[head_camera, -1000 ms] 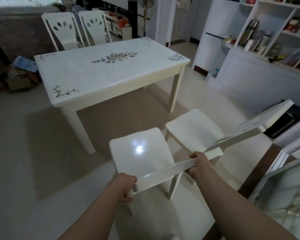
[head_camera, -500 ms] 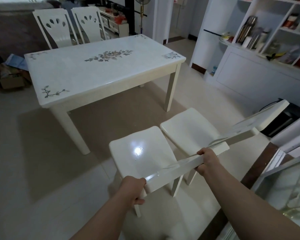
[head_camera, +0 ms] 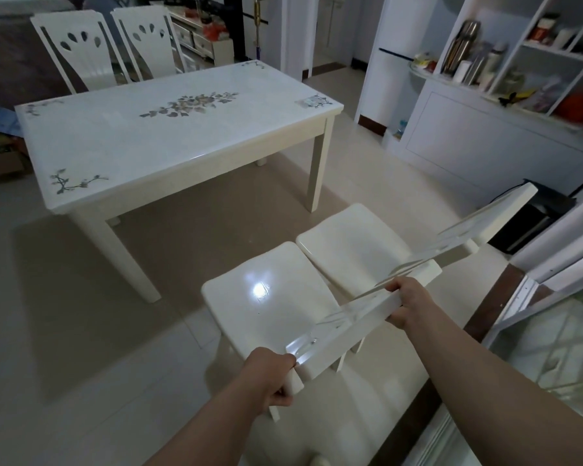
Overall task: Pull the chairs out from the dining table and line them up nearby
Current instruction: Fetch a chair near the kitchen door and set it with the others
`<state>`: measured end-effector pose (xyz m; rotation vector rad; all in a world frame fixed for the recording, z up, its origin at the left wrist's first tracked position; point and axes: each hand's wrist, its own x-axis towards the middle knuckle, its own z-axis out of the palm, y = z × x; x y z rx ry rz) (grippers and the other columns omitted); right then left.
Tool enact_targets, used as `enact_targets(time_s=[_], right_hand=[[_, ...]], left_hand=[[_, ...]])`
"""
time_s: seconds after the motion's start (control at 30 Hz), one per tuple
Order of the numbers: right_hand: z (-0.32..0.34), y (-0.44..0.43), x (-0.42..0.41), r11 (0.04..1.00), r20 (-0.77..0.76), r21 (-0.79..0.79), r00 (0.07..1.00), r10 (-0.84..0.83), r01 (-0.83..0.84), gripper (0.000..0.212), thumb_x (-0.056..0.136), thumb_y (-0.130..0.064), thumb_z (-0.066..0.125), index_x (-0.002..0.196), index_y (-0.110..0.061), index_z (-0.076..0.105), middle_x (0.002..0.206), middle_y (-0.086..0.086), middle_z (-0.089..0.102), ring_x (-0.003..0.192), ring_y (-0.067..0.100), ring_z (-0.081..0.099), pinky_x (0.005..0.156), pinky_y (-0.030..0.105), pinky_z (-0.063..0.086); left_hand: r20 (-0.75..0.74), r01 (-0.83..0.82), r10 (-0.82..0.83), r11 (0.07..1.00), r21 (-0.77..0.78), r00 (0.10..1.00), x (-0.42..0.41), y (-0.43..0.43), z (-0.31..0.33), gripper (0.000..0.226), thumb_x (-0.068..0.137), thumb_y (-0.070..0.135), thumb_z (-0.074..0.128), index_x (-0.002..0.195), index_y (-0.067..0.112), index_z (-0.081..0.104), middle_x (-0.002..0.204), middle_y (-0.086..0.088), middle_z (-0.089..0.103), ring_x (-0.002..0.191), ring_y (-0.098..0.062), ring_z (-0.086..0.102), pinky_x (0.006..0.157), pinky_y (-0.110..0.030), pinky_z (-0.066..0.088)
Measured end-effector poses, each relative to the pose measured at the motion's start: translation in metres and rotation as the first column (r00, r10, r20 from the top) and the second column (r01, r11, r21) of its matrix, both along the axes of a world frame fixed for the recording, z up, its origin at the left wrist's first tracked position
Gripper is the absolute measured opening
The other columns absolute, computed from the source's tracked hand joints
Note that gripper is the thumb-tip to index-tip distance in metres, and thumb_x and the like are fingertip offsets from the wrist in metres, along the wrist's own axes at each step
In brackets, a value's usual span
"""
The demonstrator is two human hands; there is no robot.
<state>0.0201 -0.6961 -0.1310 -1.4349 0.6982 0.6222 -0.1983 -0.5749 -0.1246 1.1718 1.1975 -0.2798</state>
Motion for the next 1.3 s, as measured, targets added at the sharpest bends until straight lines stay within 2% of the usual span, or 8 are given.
enact_targets(time_s=[0.1, 0.27, 0.5, 0.6, 0.77, 1.0, 1.13, 1.3], right_hand=[[-0.002, -0.006, 0.004, 1.000, -0.001, 0.008, 1.000, -0.017, 0.017, 0.036, 0.077, 0.006, 0.040, 0.112, -0.001, 0.046, 0.130, 0.020, 0.051, 0.122, 0.040, 0.051, 0.096, 0.054, 0.045], [-0.002, -0.014, 0.010, 1.000, -0.010, -0.011, 1.000, 0.011, -0.011, 0.050, 0.078, 0.006, 0.040, 0.128, 0.000, 0.046, 0.142, 0.023, 0.044, 0.126, 0.041, 0.048, 0.098, 0.054, 0.044], [-0.003, -0.019, 0.016, 0.996, -0.039, 0.011, 0.995, 0.087, -0.087, 0.042, 0.085, -0.003, 0.051, 0.126, -0.002, 0.044, 0.117, 0.018, 0.054, 0.116, 0.035, 0.055, 0.084, 0.049, 0.049], [-0.006, -0.024, 0.021, 0.995, -0.033, 0.014, 0.994, 0.104, -0.104, 0.046, 0.086, -0.011, 0.057, 0.129, -0.007, 0.041, 0.123, 0.019, 0.055, 0.111, 0.036, 0.057, 0.081, 0.049, 0.051], [-0.001, -0.032, 0.031, 0.995, 0.029, 0.047, 0.996, 0.081, -0.083, 0.035, 0.091, -0.014, 0.054, 0.125, -0.007, 0.045, 0.116, 0.018, 0.059, 0.098, 0.035, 0.060, 0.078, 0.049, 0.052], [0.005, -0.058, 0.056, 1.000, 0.135, 0.016, 0.991, 0.000, -0.002, 0.030, 0.092, -0.008, 0.053, 0.120, 0.000, 0.050, 0.104, 0.019, 0.062, 0.100, 0.033, 0.063, 0.098, 0.049, 0.048], [0.002, -0.066, 0.069, 1.000, 0.113, -0.004, 0.994, 0.013, -0.013, 0.023, 0.091, -0.007, 0.053, 0.113, 0.000, 0.054, 0.084, 0.014, 0.061, 0.077, 0.027, 0.062, 0.096, 0.048, 0.050], [-0.006, -0.073, 0.085, 1.000, 0.075, -0.013, 0.997, 0.016, -0.015, 0.016, 0.090, -0.013, 0.058, 0.100, -0.001, 0.055, 0.075, 0.013, 0.050, 0.064, 0.025, 0.047, 0.089, 0.044, 0.051]], left_hand=[[-0.013, 0.039, -0.039, 0.999, -0.022, 0.999, 0.004, -0.005, -0.007, 0.009, 0.083, 0.006, 0.058, 0.076, 0.001, 0.055, 0.080, -0.017, 0.055, 0.071, -0.030, 0.053, 0.065, -0.041, 0.060], [-0.025, 0.071, -0.072, 0.997, -0.032, 0.997, 0.010, -0.011, -0.017, 0.008, 0.084, 0.006, 0.057, 0.084, -0.002, 0.058, 0.088, -0.020, 0.059, 0.077, -0.032, 0.058, 0.072, -0.049, 0.059], [-0.109, 0.282, -0.272, 0.955, 0.089, 0.956, 0.022, -0.013, -0.012, 0.015, 0.084, 0.016, 0.048, 0.071, 0.009, 0.049, 0.068, -0.012, 0.046, 0.061, -0.024, 0.041, 0.063, -0.031, 0.036], [-0.172, 0.448, -0.416, 0.854, 0.264, 0.893, 0.033, -0.018, -0.004, 0.029, 0.091, 0.030, 0.045, 0.069, 0.011, 0.048, 0.070, -0.005, 0.047, 0.065, -0.020, 0.046, 0.062, -0.026, 0.035], [-0.094, 0.552, -0.556, 0.764, 0.333, 0.826, 0.061, -0.026, 0.012, 0.061, 0.090, 0.047, 0.046, 0.111, -0.008, 0.059, 0.084, -0.020, 0.057, 0.081, -0.030, 0.059, 0.067, -0.027, 0.036], [-0.006, 0.619, -0.685, 0.654, 0.434, 0.728, 0.097, -0.050, 0.013, 0.027, 0.087, 0.037, 0.059, 0.100, 0.013, 0.060, 0.102, -0.006, 0.060, 0.092, -0.022, 0.059, 0.079, -0.028, 0.044], [0.043, 0.613, -0.706, 0.642, 0.461, 0.707, 0.116, -0.056, 0.009, 0.058, 0.078, 0.031, 0.070, 0.131, 0.014, 0.055, 0.120, -0.003, 0.063, 0.104, -0.020, 0.061, 0.082, -0.027, 0.049], [0.049, 0.600, -0.737, 0.584, 0.547, 0.674, 0.136, -0.064, 0.009, 0.053, 0.075, 0.014, 0.069, 0.127, 0.018, 0.057, 0.103, 0.002, 0.063, 0.089, -0.018, 0.061, 0.070, -0.024, 0.052]])
